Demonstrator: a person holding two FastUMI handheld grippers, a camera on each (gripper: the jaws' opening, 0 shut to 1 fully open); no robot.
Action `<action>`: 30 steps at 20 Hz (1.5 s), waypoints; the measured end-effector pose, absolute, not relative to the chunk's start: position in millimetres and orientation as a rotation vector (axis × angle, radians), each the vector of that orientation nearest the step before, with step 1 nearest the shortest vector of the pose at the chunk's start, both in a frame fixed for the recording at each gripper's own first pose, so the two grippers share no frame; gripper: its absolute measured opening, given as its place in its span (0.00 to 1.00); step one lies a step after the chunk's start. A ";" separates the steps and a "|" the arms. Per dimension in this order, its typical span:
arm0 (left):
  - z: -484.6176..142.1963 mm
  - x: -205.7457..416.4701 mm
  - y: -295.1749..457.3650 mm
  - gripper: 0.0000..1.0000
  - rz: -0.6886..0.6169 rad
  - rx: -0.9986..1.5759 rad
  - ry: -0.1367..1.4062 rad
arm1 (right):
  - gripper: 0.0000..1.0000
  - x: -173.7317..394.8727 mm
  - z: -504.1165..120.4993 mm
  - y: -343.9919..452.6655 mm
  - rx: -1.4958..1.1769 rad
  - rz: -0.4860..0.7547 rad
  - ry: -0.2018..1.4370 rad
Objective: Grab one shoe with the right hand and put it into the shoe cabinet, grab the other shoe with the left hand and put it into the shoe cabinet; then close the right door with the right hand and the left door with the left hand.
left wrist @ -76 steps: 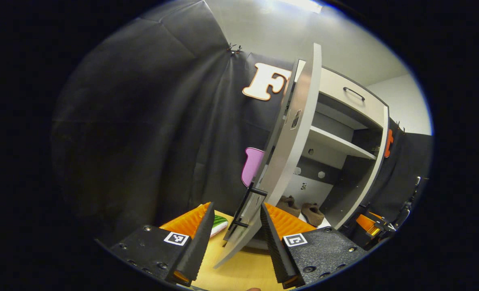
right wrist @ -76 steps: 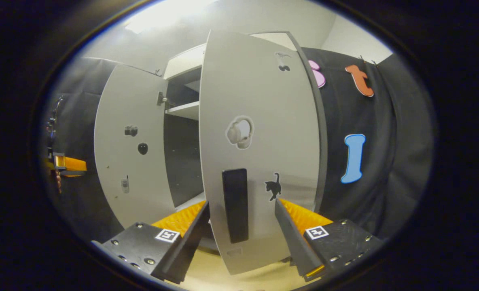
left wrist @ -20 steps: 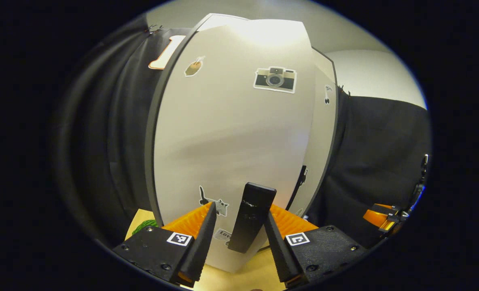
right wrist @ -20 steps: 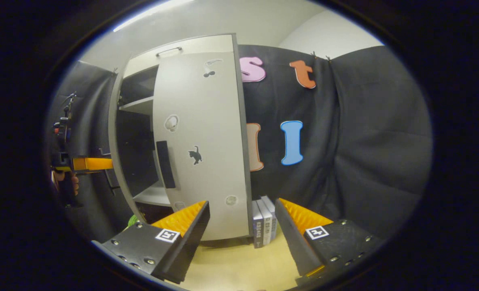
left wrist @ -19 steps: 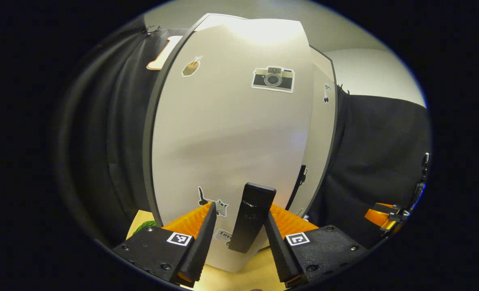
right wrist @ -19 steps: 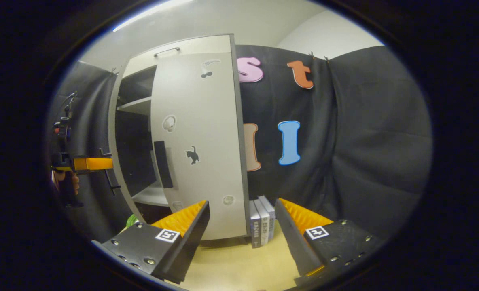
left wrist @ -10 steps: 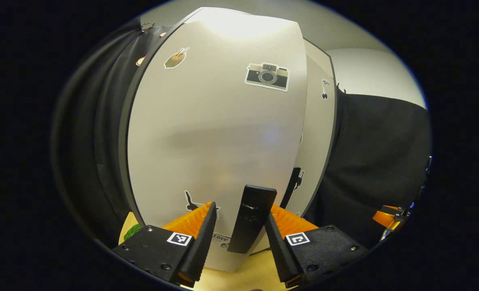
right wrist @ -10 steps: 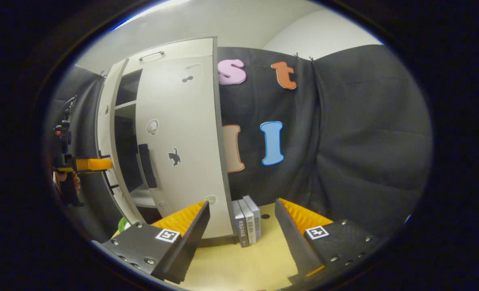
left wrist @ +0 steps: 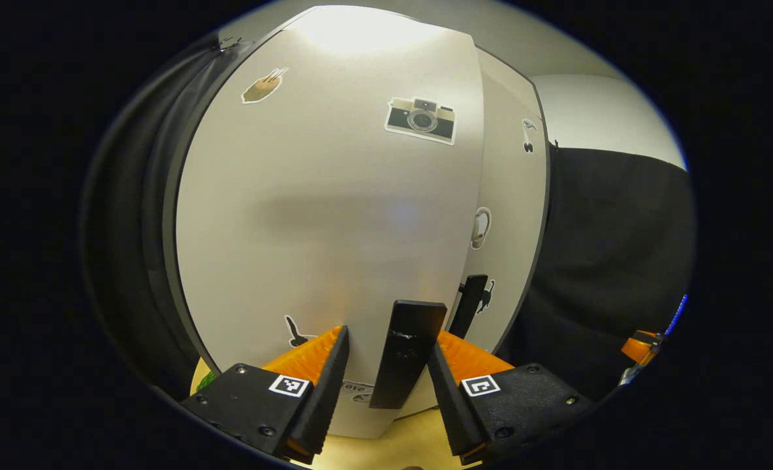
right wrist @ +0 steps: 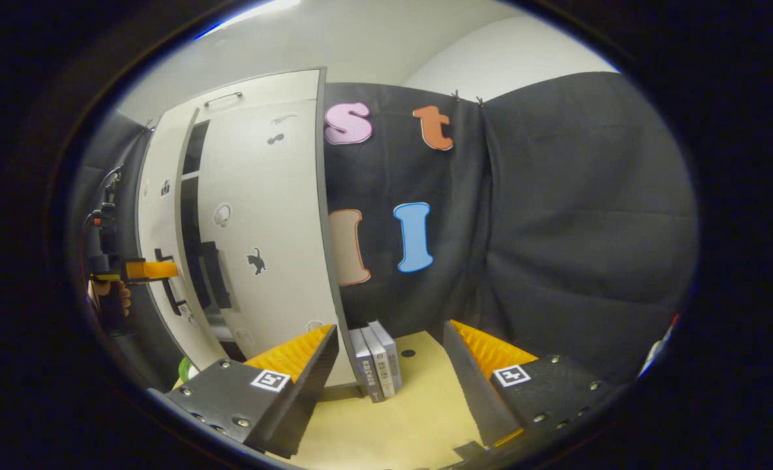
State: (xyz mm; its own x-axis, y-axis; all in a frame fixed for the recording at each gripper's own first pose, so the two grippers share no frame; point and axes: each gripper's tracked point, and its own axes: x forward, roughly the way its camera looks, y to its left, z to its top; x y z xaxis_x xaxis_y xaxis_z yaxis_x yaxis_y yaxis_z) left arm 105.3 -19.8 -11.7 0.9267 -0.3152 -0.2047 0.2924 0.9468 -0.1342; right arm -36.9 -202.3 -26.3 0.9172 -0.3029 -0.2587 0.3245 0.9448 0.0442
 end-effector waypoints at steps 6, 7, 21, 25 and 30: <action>-13.3 107.4 -24.4 0.70 -0.313 -0.108 0.235 | 0.97 -50.2 -26.8 -215.8 0.096 -0.369 0.254; -13.9 107.9 -24.5 0.70 -0.314 -0.108 0.236 | 0.92 -50.5 -27.2 -217.8 0.098 -0.374 0.254; -21.3 130.4 -29.1 0.70 -0.295 -0.094 0.241 | 0.97 -67.9 -21.5 -223.8 0.069 -0.402 0.265; -24.4 132.1 -29.6 0.70 -0.283 -0.085 0.253 | 0.97 -68.9 -20.1 -223.1 0.061 -0.392 0.271; -11.8 120.0 -28.0 0.65 -0.275 -0.076 0.224 | 0.97 -55.5 -9.8 -208.0 0.068 -0.337 0.253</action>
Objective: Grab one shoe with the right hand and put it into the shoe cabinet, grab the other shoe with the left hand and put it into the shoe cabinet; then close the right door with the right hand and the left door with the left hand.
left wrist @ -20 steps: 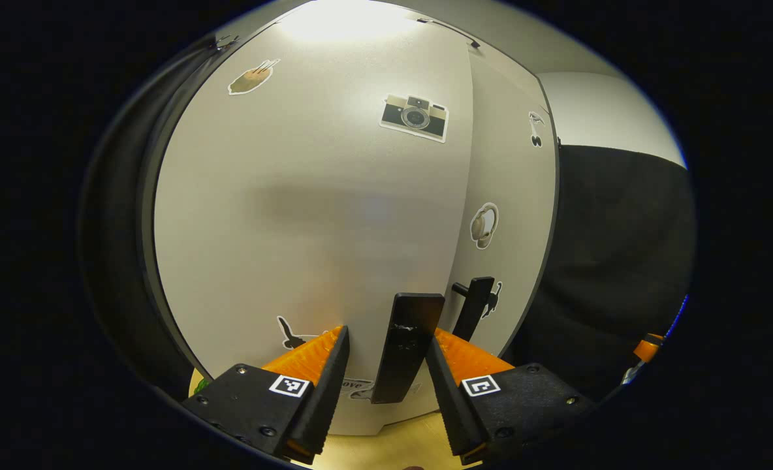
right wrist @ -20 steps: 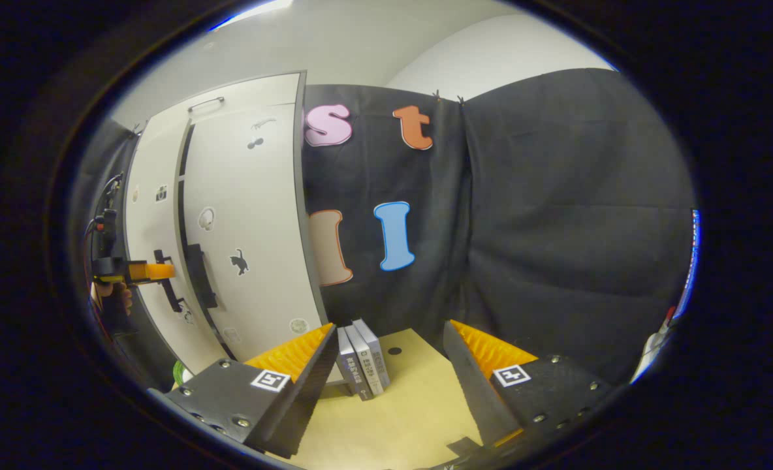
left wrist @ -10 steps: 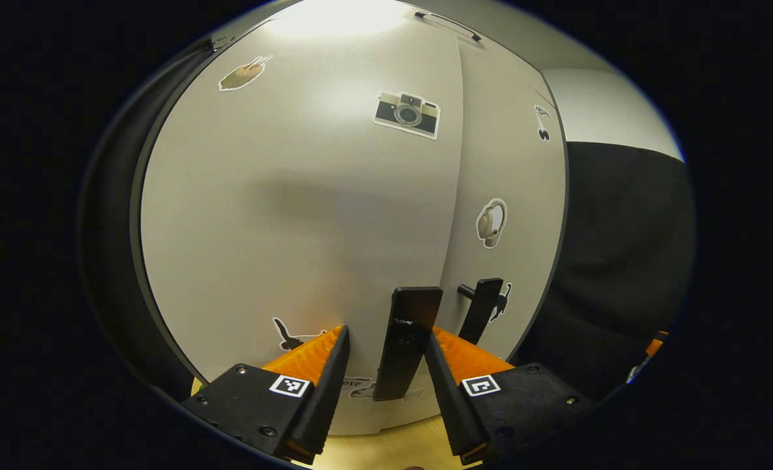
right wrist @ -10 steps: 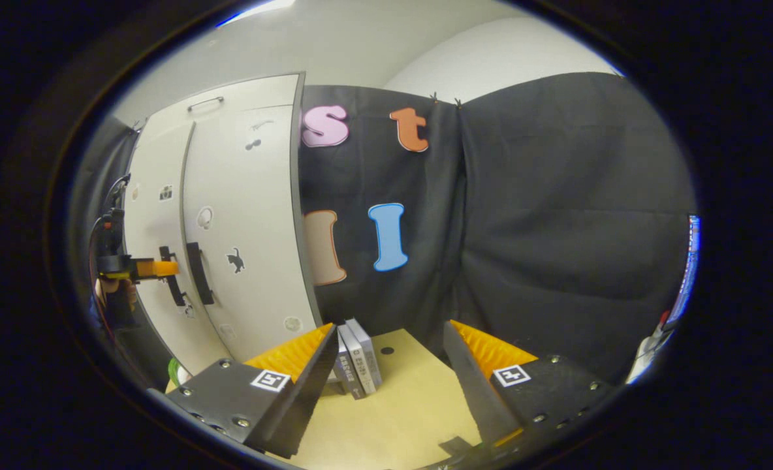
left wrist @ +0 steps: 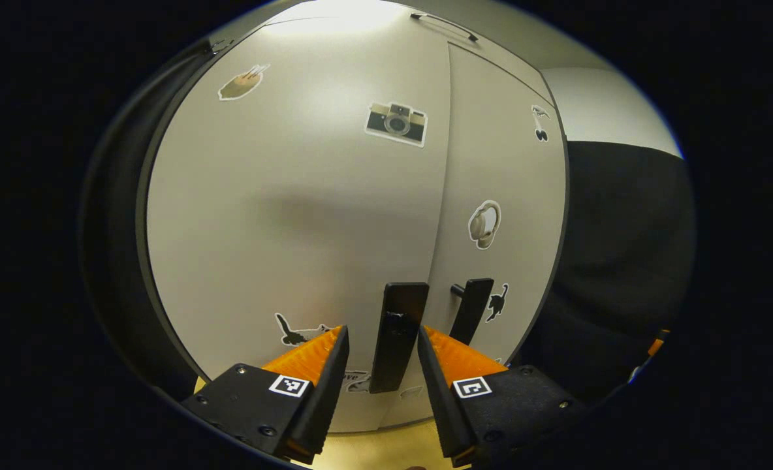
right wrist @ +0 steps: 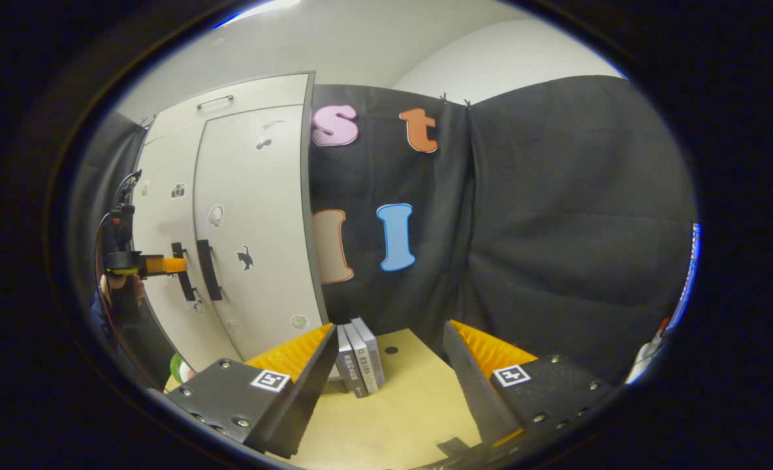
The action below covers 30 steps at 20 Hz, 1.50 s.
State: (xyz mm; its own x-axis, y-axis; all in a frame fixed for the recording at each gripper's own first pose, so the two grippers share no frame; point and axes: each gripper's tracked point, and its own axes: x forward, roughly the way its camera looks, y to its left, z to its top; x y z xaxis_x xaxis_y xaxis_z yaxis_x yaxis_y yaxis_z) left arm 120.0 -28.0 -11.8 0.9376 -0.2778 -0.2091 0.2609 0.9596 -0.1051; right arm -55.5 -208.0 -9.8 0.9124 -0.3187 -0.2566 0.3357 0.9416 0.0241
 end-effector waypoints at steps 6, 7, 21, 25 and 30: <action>25.6 82.1 -23.8 0.65 -0.279 -0.070 0.142 | 0.97 -17.9 18.9 -153.1 0.086 -0.188 0.190; 32.5 74.4 -21.8 0.65 -0.276 -0.062 0.125 | 0.97 -12.9 23.8 -140.5 0.082 -0.161 0.179; 41.6 -2.3 30.5 0.65 -0.159 -0.114 0.069 | 0.97 -6.8 27.0 -33.8 0.075 0.068 0.168; 42.9 -18.7 40.2 0.65 -0.138 -0.130 0.061 | 0.97 -17.0 29.9 -28.0 0.096 0.076 0.168; 52.5 -31.0 43.7 0.65 -0.157 -0.091 0.030 | 0.97 -27.7 25.2 -25.6 0.106 0.055 0.166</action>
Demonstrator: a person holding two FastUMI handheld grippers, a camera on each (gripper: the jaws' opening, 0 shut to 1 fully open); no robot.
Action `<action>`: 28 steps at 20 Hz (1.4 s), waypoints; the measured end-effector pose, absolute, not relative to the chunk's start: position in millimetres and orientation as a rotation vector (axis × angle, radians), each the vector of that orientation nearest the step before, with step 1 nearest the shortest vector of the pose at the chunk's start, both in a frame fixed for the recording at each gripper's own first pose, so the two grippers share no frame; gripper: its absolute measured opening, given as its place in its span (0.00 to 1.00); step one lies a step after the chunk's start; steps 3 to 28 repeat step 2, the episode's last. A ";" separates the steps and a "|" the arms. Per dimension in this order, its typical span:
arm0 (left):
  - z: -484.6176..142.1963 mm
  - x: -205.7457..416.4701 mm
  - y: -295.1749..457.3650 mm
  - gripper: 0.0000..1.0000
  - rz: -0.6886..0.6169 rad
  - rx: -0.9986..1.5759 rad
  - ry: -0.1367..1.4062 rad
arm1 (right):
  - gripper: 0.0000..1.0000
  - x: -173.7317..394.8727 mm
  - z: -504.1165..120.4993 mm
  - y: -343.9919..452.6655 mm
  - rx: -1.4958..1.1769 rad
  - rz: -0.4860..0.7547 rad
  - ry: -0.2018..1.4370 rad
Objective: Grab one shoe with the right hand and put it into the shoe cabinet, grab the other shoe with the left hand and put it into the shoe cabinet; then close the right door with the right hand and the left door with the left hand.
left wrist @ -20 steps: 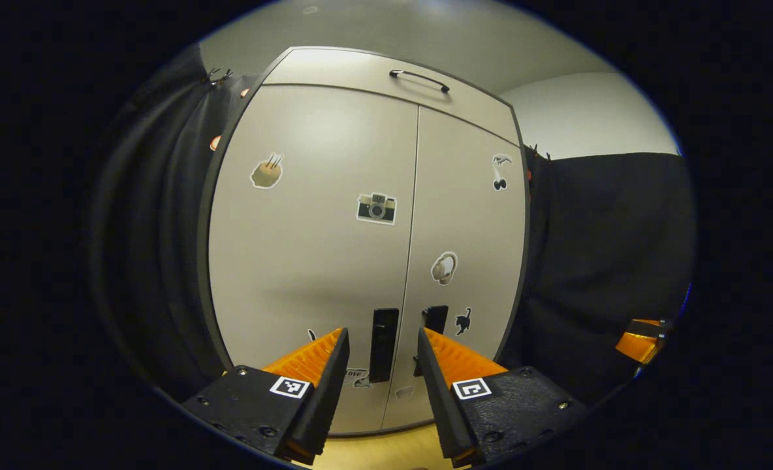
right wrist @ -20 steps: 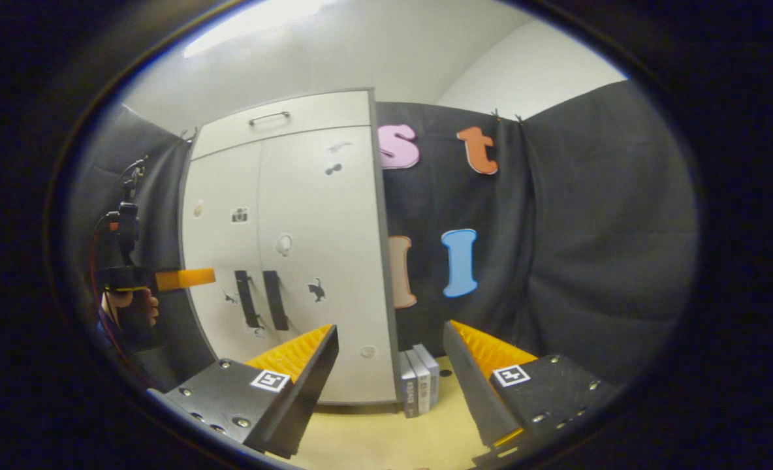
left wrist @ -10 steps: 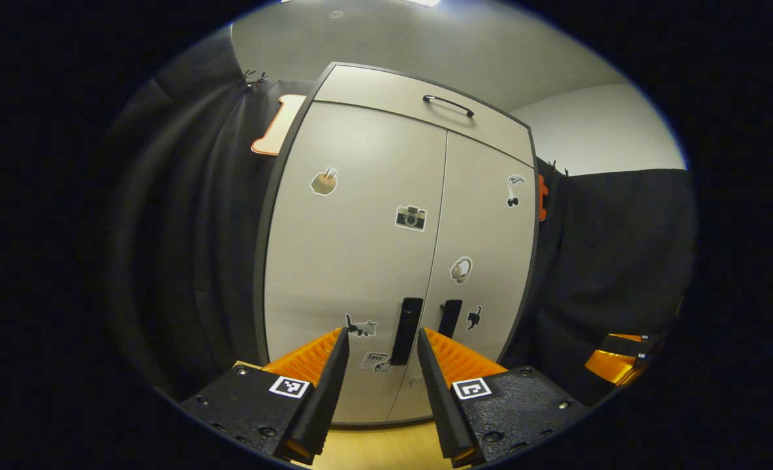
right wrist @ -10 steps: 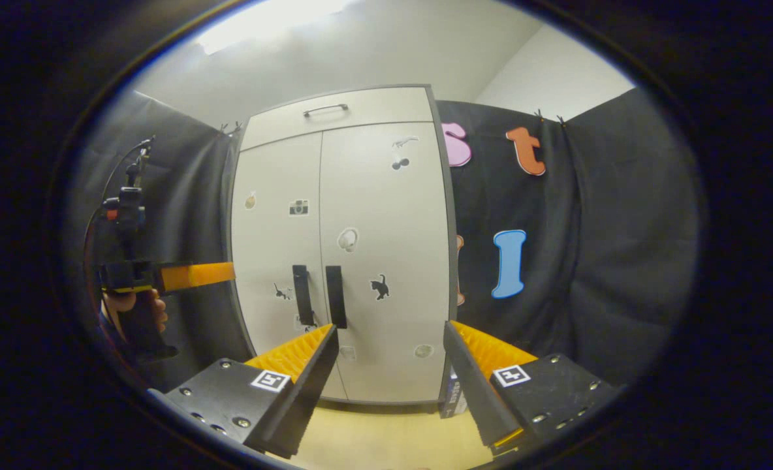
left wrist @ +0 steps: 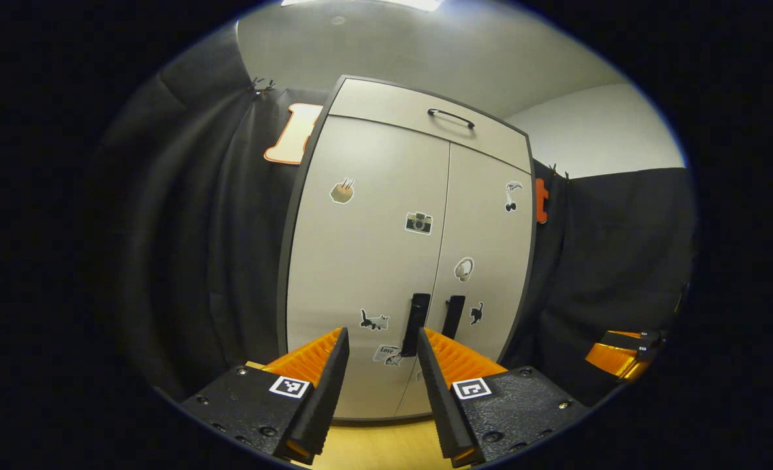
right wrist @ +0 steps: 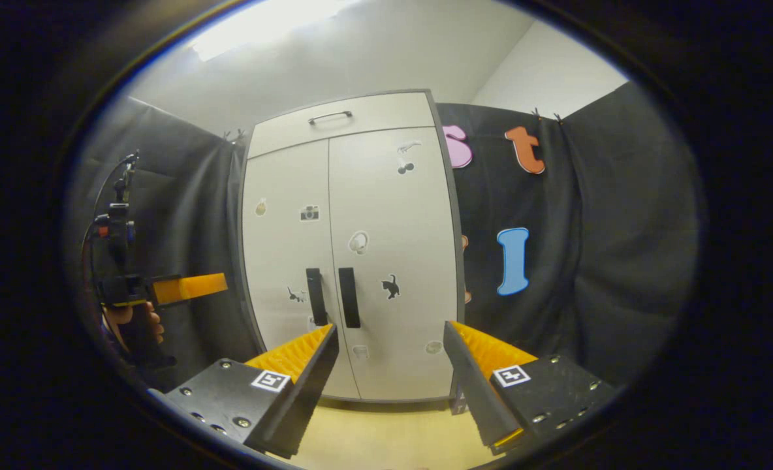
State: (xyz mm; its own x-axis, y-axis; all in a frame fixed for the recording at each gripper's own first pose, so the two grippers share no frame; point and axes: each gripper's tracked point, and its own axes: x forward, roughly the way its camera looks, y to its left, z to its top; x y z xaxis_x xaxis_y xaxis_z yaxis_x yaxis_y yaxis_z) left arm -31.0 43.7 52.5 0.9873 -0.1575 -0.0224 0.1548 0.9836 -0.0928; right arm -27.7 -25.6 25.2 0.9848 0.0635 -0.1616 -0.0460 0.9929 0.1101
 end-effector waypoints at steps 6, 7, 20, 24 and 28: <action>51.6 -36.2 48.1 0.65 -0.162 -0.068 0.033 | 0.97 -27.1 20.0 -22.7 0.111 0.052 0.173; 51.6 -36.2 48.1 0.65 -0.162 -0.068 0.033 | 0.97 -27.1 20.0 -22.7 0.111 0.052 0.173; 51.6 -36.2 48.1 0.65 -0.162 -0.068 0.033 | 0.97 -27.1 20.0 -22.7 0.111 0.052 0.173; 51.6 -36.2 48.1 0.65 -0.162 -0.068 0.033 | 0.97 -27.1 20.0 -22.7 0.111 0.052 0.173; 51.6 -36.2 48.1 0.65 -0.162 -0.068 0.033 | 0.97 -27.1 20.0 -22.7 0.111 0.052 0.173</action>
